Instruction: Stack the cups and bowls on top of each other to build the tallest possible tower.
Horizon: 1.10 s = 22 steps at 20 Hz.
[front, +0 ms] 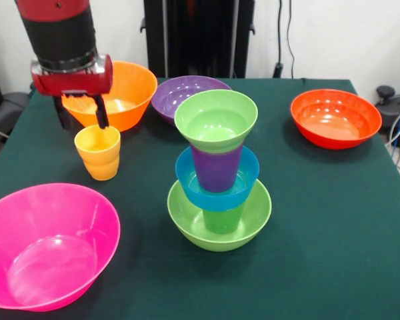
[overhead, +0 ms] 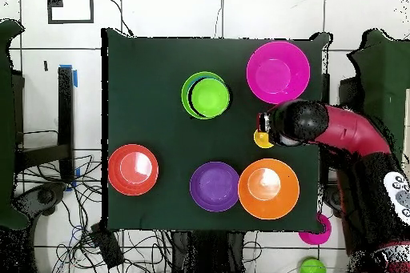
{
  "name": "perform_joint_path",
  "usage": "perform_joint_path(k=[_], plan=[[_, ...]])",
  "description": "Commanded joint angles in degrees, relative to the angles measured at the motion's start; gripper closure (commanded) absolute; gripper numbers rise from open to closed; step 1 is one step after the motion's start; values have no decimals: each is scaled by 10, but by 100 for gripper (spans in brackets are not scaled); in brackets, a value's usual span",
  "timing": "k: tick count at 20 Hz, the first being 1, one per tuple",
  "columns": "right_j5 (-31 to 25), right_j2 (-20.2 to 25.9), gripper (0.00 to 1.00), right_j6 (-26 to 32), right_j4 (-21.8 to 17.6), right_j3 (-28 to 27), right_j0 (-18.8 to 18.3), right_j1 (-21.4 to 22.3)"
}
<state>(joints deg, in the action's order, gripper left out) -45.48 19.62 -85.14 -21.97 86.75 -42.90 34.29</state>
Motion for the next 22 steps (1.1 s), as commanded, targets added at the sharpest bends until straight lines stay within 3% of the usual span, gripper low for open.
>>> perform_joint_path(k=[1,11,12,22], plan=[[82,34,0,104,-98,-5,2,-66],[118,47,0,87,-128,-14,-6,-92],[116,44,100,83,-127,-14,-5,-92],[111,38,100,79,-131,-9,4,-84]])
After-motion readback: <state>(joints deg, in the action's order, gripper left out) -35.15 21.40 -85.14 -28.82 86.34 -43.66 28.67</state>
